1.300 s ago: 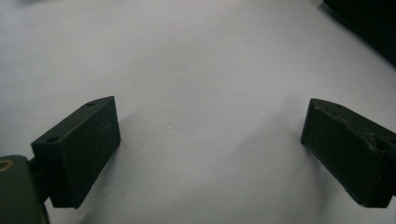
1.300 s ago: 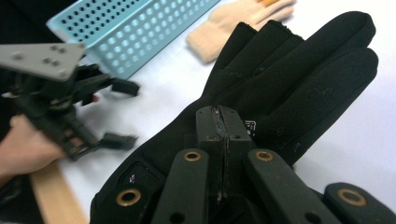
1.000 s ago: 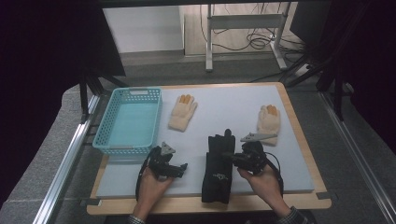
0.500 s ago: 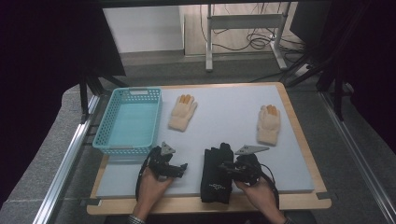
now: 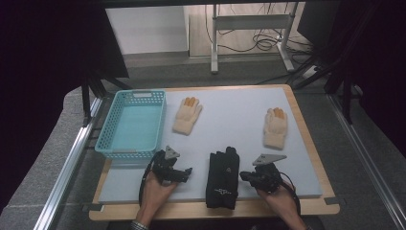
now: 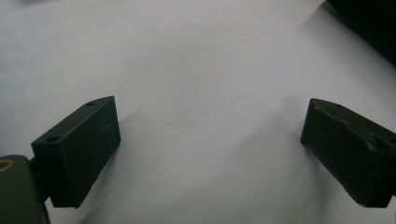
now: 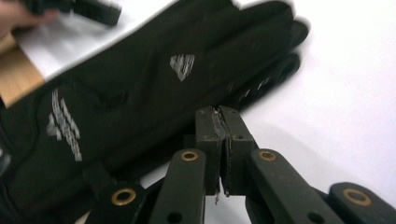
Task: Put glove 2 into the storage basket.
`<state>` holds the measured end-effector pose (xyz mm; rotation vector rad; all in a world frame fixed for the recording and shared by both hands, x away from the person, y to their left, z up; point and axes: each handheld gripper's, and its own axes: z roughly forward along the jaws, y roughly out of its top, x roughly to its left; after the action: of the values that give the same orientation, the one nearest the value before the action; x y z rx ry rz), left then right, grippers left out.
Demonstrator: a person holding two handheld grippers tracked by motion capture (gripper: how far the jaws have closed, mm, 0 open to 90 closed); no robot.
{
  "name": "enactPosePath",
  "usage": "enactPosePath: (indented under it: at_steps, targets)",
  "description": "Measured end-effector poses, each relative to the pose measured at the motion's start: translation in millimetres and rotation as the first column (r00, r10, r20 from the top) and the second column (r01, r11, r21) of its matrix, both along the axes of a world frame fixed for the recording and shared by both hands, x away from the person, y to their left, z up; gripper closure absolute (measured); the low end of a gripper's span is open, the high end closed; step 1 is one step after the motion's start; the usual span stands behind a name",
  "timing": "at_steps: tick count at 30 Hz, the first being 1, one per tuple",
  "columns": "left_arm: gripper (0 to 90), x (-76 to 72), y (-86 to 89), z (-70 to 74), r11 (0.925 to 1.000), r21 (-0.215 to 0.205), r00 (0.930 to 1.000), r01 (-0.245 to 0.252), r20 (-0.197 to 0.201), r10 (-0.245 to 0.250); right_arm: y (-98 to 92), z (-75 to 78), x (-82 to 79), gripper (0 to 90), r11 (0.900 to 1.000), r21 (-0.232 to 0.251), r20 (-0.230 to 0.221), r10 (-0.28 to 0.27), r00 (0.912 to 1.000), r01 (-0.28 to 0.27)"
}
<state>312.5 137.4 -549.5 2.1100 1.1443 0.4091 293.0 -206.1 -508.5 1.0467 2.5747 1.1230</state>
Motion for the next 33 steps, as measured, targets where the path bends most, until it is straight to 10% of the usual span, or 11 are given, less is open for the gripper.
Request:
enactPosePath:
  at_steps: [20, 33]
  targets:
    - [2.3, -21.5, 32.3, 1.5, 0.9979, 0.046, 0.9988, -0.046, -0.011, 0.047, 30.2, -23.8, 1.1, 84.0, 0.994, 0.065, -0.036, 0.087, 0.9956, -0.085]
    - [5.5, -21.4, 51.9, -0.2, 0.9992, 0.019, 0.9991, 0.035, -0.022, -0.035, 65.0, -27.0, 19.3, 82.9, 0.992, 0.071, -0.013, 0.104, 0.9945, -0.103]
